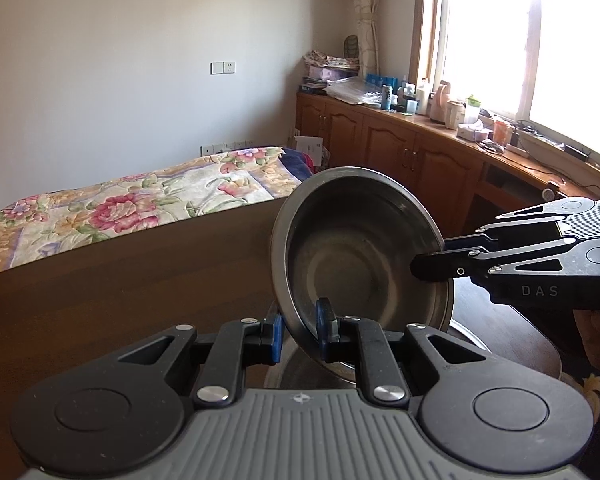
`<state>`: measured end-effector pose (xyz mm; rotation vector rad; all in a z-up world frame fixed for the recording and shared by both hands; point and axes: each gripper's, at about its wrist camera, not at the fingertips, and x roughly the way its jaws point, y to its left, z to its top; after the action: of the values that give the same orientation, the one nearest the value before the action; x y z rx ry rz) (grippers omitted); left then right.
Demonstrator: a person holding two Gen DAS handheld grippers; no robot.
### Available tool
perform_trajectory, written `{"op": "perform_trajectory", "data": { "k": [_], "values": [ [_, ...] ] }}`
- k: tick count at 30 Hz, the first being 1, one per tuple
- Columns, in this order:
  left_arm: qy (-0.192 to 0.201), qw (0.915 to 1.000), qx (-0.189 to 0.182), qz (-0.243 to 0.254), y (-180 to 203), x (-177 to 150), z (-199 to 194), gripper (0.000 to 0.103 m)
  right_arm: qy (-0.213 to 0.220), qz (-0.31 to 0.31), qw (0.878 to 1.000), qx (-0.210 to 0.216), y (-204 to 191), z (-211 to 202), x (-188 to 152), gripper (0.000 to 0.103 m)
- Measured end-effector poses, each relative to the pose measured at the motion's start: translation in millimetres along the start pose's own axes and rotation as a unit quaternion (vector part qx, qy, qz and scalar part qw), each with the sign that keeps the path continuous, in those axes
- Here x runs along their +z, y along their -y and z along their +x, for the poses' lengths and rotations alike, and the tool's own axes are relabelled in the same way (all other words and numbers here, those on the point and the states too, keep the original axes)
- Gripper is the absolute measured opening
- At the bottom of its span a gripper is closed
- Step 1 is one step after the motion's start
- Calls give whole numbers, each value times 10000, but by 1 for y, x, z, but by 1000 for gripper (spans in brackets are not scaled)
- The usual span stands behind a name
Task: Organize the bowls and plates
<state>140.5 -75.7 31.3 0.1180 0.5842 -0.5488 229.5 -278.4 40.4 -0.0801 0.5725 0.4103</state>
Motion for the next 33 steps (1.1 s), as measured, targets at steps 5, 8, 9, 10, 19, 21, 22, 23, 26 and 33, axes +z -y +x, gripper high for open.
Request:
{"op": "perform_trajectory", "data": {
  "k": [5, 8, 9, 10, 19, 21, 22, 23, 26, 33],
  "values": [
    [-39, 10000, -75, 31, 4, -10, -3, 18, -63, -41, 10000, 22, -3, -5, -8, 17],
    [-81, 9999, -118, 11, 5, -16, -3, 18, -105, -47, 9999, 33, -5, -7, -13, 17],
    [-96, 9999, -133, 3, 5, -18, -3, 18, -112, -61, 9999, 27, -6, -8, -15, 17],
    [-114, 9998, -140, -4, 5, -20, -3, 18, -121, -87, 9999, 18, -8, -8, -16, 17],
    [-266, 9995, -117, 84, 7, -34, -1, 18, -201, -401, 9990, -81, -20, -10, -26, 17],
    [-292, 9995, -125, 80, 7, -36, 0, 18, -228, -435, 9988, -92, -21, -10, -27, 17],
    [-301, 9994, -133, 77, 7, -37, 0, 18, -239, -453, 9986, -97, -21, -10, -27, 17],
    [-310, 9994, -142, 72, 7, -38, 0, 18, -251, -475, 9985, -104, -22, -10, -28, 17],
    [-346, 9993, -157, 75, 8, -41, 0, 18, -305, -579, 9977, -149, -23, -7, -29, 17],
    [-305, 9993, -112, 199, 13, -44, 1, 16, -415, -1036, 9934, -248, -35, 0, -32, 8]
  ]
}}
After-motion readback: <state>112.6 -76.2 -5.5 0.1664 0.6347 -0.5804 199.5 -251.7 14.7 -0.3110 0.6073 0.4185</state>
